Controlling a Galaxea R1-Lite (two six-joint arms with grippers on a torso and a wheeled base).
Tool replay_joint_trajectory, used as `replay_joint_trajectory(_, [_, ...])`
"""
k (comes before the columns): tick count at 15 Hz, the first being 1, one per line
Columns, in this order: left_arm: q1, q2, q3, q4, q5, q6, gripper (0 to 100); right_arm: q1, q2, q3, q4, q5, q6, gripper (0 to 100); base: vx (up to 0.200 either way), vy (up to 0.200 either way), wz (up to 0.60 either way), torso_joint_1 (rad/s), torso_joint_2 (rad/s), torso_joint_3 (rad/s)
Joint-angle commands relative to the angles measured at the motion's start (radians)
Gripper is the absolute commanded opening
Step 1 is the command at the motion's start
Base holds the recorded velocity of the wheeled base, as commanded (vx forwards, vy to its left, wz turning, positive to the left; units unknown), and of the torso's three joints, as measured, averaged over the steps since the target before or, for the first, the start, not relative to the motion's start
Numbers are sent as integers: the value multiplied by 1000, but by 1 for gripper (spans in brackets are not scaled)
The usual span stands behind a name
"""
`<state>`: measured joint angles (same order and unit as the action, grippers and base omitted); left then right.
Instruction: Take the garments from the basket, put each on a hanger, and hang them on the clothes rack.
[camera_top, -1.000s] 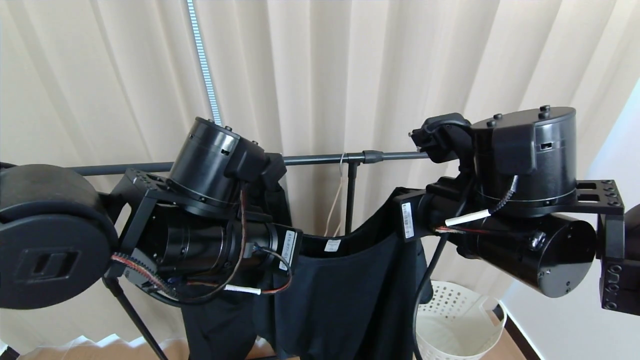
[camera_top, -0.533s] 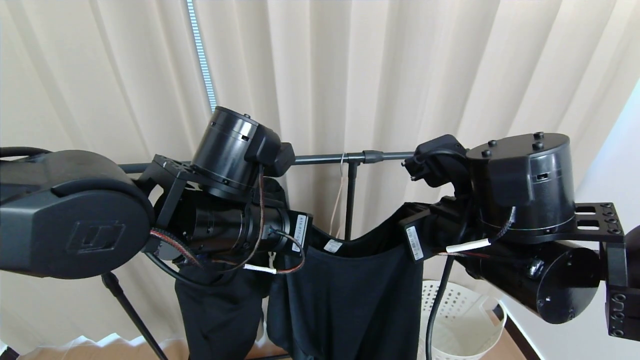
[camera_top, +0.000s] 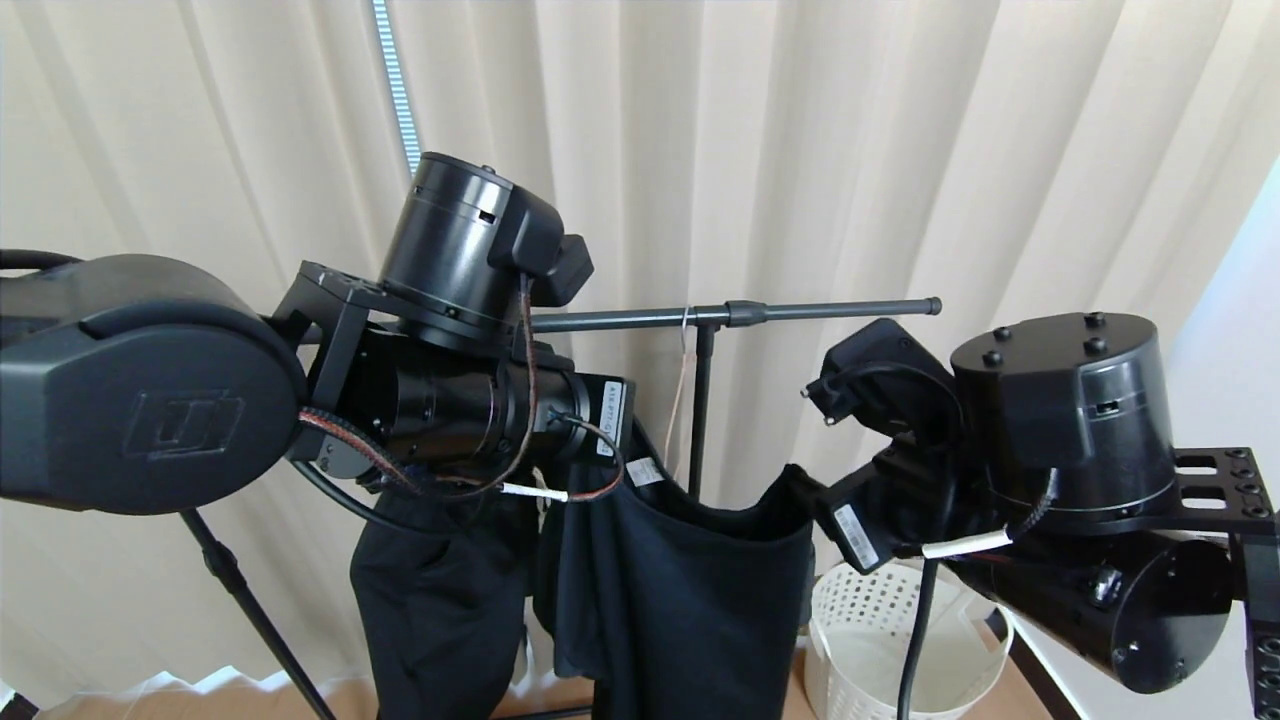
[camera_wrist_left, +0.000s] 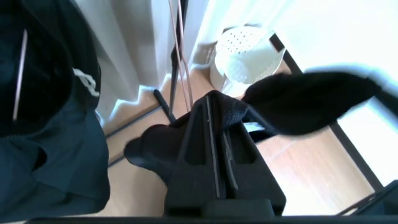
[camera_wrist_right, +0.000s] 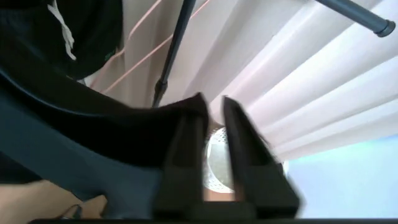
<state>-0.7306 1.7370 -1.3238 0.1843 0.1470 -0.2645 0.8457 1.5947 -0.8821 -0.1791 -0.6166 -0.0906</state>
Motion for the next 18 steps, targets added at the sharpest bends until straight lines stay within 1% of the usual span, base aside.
replay_joint_trajectory(1, [-7, 3, -20, 0, 3, -1, 0, -11, -62, 61, -2, 66, -57, 100, 0, 0, 0, 0, 0, 0])
replay_joint_trajectory(2, [-7, 1, -23, 0, 5, -1, 0, -24, -88, 91, -5, 140, -97, 100, 0, 0, 0, 0, 0, 0])
replay_joint_trajectory(3, [-7, -1, -32, 0, 16, -1, 0, -37, -119, 123, -5, 261, -136, 100, 0, 0, 0, 0, 0, 0])
replay_joint_trajectory(5, [-10, -4, -34, 0, 25, -2, 0, -66, -165, 180, -13, 469, -201, 100, 0, 0, 0, 0, 0, 0])
replay_joint_trajectory(6, [-10, -5, -32, 0, 25, -2, 0, -70, -174, 190, -14, 514, -216, 100, 0, 0, 0, 0, 0, 0])
replay_joint_trajectory(7, [-15, -14, -35, 0, 25, -2, 0, -76, -182, 200, -16, 617, -228, 100, 0, 0, 0, 0, 0, 0])
replay_joint_trajectory(8, [-15, -14, -34, 0, 25, -2, 0, -76, -182, 201, -16, 633, -228, 100, 0, 0, 0, 0, 0, 0])
replay_joint_trajectory(9, [-26, -16, -32, 0, 25, -15, 0, -74, -185, 213, -16, 702, -228, 100, 0, 0, 0, 0, 0, 0])
replay_joint_trajectory(11, [-36, -20, -32, 0, 39, -19, 0, -74, -179, 227, -63, 802, -228, 100, 0, 0, 0, 0, 0, 0])
replay_joint_trajectory(12, [-41, -22, -31, 0, 39, -19, 0, -70, -162, 213, -95, 807, -202, 100, 0, 0, 0, 0, 0, 0])
replay_joint_trajectory(13, [-41, -22, -31, 0, 39, -19, 0, -70, -162, 213, -95, 807, -202, 100, 0, 0, 0, 0, 0, 0])
replay_joint_trajectory(14, [-79, -28, -9, 1, 40, -16, 0, -11, -96, 181, -221, 752, 42, 100, 0, 0, 0, 0, 0, 0])
replay_joint_trajectory(15, [-87, -37, -2, 1, 39, -13, 0, 1, -76, 173, -255, 706, 101, 100, 0, 0, 0, 0, 0, 0])
replay_joint_trajectory(16, [-98, -42, 3, 1, 40, 7, 0, 7, -15, 157, -299, 601, 127, 100, 0, 0, 0, 0, 0, 0])
replay_joint_trajectory(17, [-101, -42, 8, 1, 40, 10, 0, 10, 8, 150, -312, 571, 129, 100, 0, 0, 0, 0, 0, 0])
replay_joint_trajectory(18, [-107, -42, 14, 0, 40, 10, 0, 18, 19, 149, -324, 566, 131, 100, 0, 0, 0, 0, 0, 0])
